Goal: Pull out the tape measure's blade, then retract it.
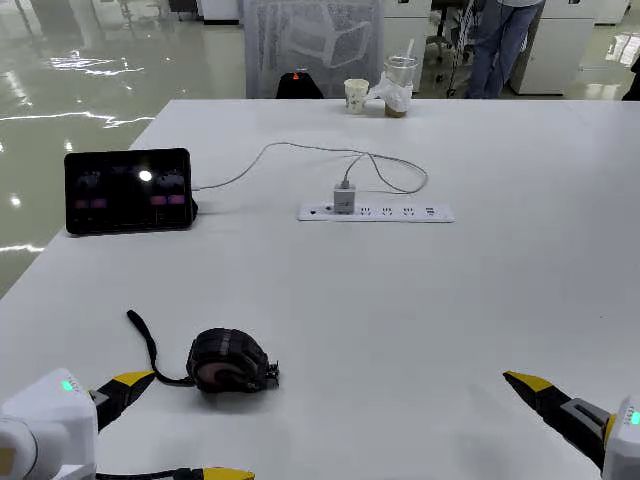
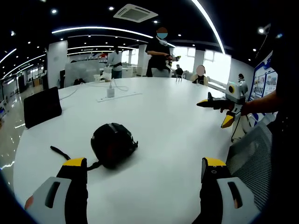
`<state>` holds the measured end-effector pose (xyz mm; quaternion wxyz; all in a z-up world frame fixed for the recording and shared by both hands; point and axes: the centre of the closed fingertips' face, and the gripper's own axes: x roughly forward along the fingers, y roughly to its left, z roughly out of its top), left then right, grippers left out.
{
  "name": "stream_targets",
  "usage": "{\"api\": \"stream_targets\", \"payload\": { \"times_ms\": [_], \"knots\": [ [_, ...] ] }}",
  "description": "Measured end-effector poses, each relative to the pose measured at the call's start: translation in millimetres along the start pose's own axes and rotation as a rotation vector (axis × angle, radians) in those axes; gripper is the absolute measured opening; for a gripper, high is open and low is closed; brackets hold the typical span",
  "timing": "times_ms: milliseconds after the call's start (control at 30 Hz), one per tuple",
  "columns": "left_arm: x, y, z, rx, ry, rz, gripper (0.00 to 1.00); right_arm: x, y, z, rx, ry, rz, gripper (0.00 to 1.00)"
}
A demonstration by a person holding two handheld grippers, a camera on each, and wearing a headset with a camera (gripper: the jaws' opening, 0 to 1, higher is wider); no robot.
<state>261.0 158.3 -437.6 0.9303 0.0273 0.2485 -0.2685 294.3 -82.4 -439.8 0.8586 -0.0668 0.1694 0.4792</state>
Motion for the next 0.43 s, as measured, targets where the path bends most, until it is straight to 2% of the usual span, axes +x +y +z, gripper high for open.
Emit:
{"api": "stream_targets", "payload": {
  "times_ms": [433],
  "knots": [
    [-1.8, 3.5, 1.6, 0.003, -0.007, 0.014, 0.99, -1.2, -0.3, 0.7, -0.001, 0.000, 0.003, 0.99]
  ]
}}
